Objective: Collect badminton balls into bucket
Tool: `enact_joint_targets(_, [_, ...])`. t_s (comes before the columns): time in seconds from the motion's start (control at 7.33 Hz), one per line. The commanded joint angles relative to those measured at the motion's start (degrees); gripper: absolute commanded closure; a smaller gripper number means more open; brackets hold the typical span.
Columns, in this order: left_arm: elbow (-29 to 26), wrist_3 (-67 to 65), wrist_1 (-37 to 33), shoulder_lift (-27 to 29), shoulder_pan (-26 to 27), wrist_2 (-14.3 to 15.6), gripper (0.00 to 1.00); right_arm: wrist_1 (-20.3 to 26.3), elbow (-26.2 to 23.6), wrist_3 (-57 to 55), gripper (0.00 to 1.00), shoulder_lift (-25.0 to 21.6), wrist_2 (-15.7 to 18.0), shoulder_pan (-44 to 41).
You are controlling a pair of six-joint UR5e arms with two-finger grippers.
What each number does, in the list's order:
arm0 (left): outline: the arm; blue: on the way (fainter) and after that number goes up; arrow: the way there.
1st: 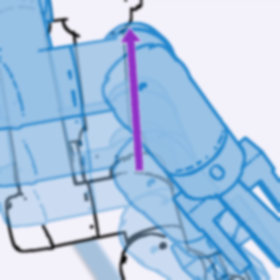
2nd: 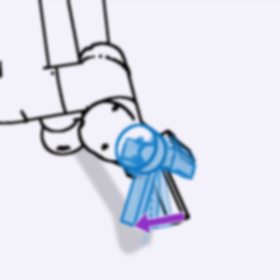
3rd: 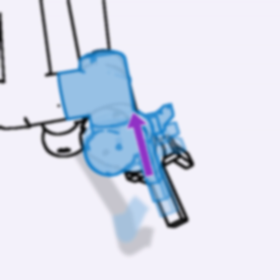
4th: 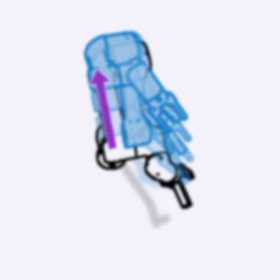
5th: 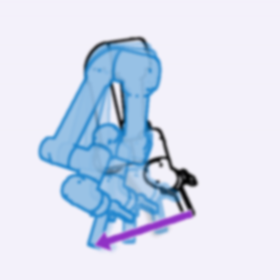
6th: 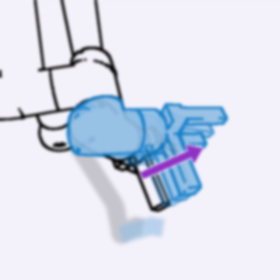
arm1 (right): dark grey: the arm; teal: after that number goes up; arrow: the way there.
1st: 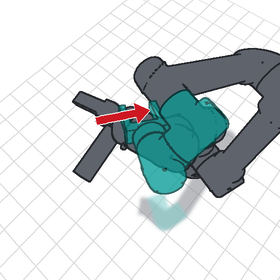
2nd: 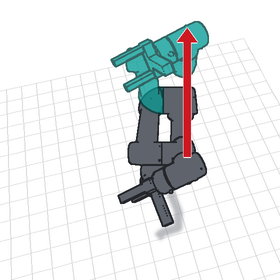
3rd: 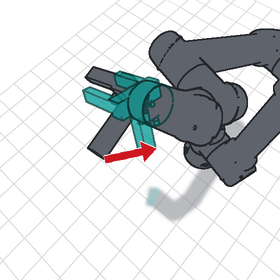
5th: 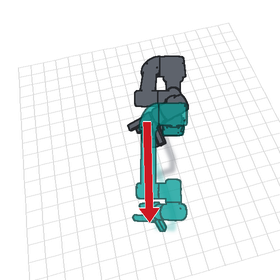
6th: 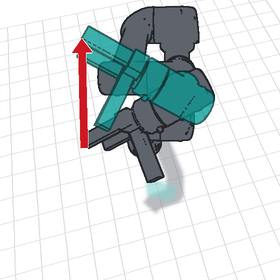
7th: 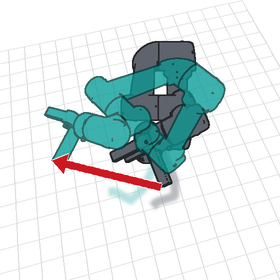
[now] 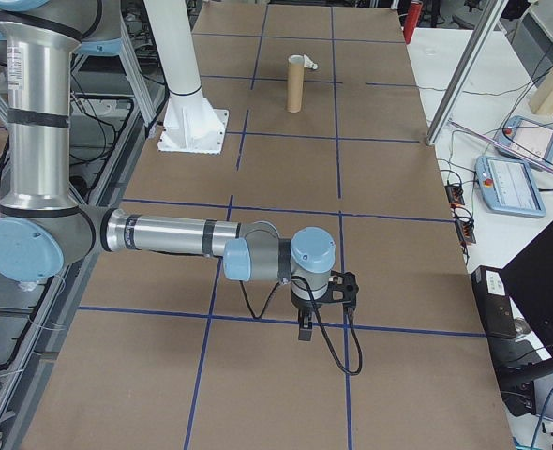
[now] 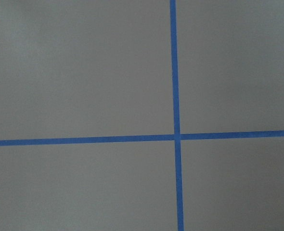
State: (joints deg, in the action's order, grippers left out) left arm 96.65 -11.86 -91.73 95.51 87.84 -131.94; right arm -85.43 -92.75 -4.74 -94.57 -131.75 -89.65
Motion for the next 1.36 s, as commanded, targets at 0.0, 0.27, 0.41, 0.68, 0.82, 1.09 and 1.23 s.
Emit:
enact_joint_targets(0.0, [6.6, -17.33, -4.56, -0.41, -6.77, -0.33, 0.0, 0.0, 0.02, 0.0, 0.0, 0.0, 0.0, 0.0])
enact_joint_targets(0.27, [6.37, -32.19, -14.99, -0.5, -12.41, 0.1, 0.0, 0.0, 0.02, 0.0, 0.0, 0.0, 0.0, 0.0])
enact_joint_targets(0.41, [7.41, -41.3, -18.36, -0.5, -16.0, 0.37, 0.0, 0.0, 0.02, 0.0, 0.0, 0.0, 0.0, 0.0])
enact_joint_targets(0.68, [7.69, -59.34, -37.59, -10.09, -19.71, 0.28, 0.0, 0.0, 0.02, 0.0, 0.0, 0.0, 0.0, 0.0])
enact_joint_targets(0.82, [4.03, -67.85, -51.48, -13.91, -19.9, 0.28, 0.0, 0.0, 0.02, 0.0, 0.0, 0.0, 0.0, 0.0])
enact_joint_targets(1.09, [1.7, -90.69, -63.54, -17.02, -28.37, 10.57, 0.0, 0.0, 0.02, 0.0, 0.0, 0.0, 0.0, 0.0])
enact_joint_targets(1.23, [1.79, -99.84, -63.66, -16.85, -33.82, 13.87, 0.0, 0.0, 0.02, 0.0, 0.0, 0.0, 0.0, 0.0])
